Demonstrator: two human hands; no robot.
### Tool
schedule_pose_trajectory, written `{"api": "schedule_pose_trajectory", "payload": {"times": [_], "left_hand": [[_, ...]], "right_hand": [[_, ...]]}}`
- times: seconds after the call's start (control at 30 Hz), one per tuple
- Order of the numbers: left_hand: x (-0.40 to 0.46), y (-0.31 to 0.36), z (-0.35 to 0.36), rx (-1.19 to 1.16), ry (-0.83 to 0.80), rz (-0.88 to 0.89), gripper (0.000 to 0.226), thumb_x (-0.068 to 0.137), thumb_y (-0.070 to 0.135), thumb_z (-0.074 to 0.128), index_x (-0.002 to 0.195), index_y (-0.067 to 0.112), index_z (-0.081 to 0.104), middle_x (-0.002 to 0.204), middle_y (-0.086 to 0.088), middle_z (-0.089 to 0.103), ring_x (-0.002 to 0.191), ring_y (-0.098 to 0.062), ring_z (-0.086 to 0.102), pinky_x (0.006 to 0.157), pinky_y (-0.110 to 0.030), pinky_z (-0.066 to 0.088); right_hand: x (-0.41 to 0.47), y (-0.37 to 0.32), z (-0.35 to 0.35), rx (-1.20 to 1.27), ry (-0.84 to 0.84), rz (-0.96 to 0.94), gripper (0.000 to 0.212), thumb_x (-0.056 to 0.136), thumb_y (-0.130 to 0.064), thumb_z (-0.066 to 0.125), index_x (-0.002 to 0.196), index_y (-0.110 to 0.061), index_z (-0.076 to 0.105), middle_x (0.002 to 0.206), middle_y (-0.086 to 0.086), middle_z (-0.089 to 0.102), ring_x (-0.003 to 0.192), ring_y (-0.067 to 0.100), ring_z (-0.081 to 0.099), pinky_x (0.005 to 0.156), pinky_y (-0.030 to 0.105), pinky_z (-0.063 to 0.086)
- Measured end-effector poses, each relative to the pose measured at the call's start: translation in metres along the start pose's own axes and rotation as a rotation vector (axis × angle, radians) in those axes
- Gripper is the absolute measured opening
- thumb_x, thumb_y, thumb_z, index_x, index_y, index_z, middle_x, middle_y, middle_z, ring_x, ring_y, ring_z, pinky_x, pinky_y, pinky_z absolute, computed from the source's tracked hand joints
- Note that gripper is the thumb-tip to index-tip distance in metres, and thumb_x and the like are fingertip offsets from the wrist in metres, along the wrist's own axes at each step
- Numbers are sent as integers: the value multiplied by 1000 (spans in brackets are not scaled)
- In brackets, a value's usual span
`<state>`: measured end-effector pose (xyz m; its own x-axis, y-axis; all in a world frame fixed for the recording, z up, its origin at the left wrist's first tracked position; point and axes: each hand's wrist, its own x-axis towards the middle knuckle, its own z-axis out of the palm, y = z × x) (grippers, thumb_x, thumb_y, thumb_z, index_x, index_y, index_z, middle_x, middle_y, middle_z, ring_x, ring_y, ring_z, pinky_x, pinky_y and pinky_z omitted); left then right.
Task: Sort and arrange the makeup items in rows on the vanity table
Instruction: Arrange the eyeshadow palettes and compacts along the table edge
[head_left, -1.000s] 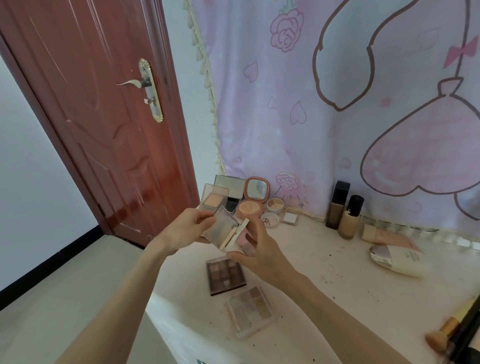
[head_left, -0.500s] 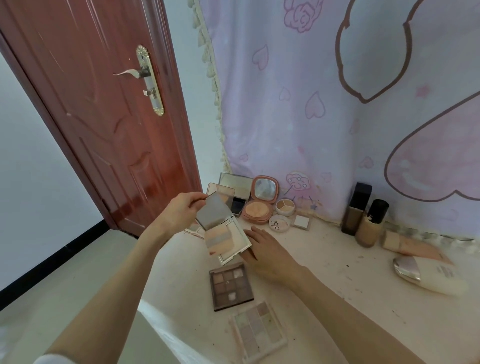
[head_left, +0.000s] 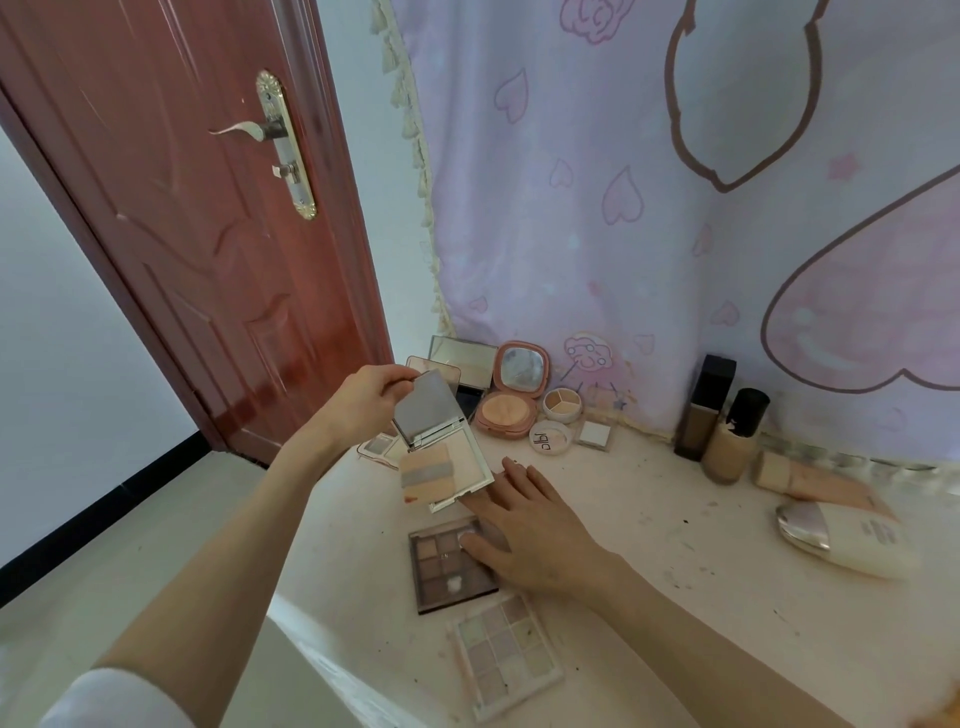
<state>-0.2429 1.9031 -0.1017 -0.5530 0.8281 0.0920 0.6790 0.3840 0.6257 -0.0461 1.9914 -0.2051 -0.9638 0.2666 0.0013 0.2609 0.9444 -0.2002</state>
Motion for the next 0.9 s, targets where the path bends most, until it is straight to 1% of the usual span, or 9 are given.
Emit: {"api": "schedule_pose_trajectory", "payload": {"times": [0.27,0.37,0.43,0.5,0.57,0.63,0.7,0.83,0.9], "left_hand": [[8,4,9,26,6,3,27,97,10,42,115,12,62,101,-11,66,87,-29,61,67,-23,42],[12,7,17,50,-17,32,28,97,9,42,118,8,61,104,-8,64,88,-21,55,76,-25,39],[15,10,23,50,-25,48,28,97,8,42,117,8,61,106,-7,63,90,-19,53,77,-25,37],[18,13,27,30,-32,51,28,97,8,42,117,10,61,107,-3,62,91,-16,52,75,-23,36],[23,15,31,33,-45,64,29,96,7,42,118,11,61,114,-4,62,101,-18,54,80,-20,36],[28,15,34,67,-55,77,30,96,7,42,120,9,60,122,-5,60,112,-20,52,86,-19,33],[34,15,38,102,-69,84,30,96,7,42,121,9,59,123,-5,60,114,-21,52,85,-17,32],[43,14,44,135,-121,108,29,96,8,43,118,11,62,119,-5,62,110,-20,54,86,-18,33],[47,15,47,166,-131,127,29,96,8,44,117,11,62,116,-9,63,109,-21,54,88,-20,35]], "right_hand": [[-20,16,-7,-36,-123,-34,52,98,-50,17,147,-39,3,158,-6,-8,143,13,-19,111,30,-18],[-30,23,-11,16,-117,-36,52,98,-49,24,147,-36,15,157,-9,-6,143,11,-15,112,27,-15],[-34,22,-16,150,-37,-19,44,98,-42,35,140,-30,40,156,-7,15,145,12,1,112,22,-8],[-33,20,-22,311,78,23,32,97,-30,43,117,-16,64,140,3,49,135,17,34,111,12,6],[-28,18,-26,383,176,86,25,95,-25,47,97,-7,66,107,6,65,100,19,55,98,16,35],[-22,15,-27,433,257,195,14,93,-24,50,94,-14,60,96,1,62,86,15,54,80,24,44],[-13,15,-27,474,317,268,10,92,-23,52,98,-17,56,99,-1,59,88,13,54,79,25,45],[5,17,-21,398,194,282,44,92,-33,53,131,-16,47,125,1,49,116,19,46,101,33,35],[11,18,-19,278,133,288,54,90,-43,52,136,-16,42,132,2,45,124,21,36,103,36,29]]}}
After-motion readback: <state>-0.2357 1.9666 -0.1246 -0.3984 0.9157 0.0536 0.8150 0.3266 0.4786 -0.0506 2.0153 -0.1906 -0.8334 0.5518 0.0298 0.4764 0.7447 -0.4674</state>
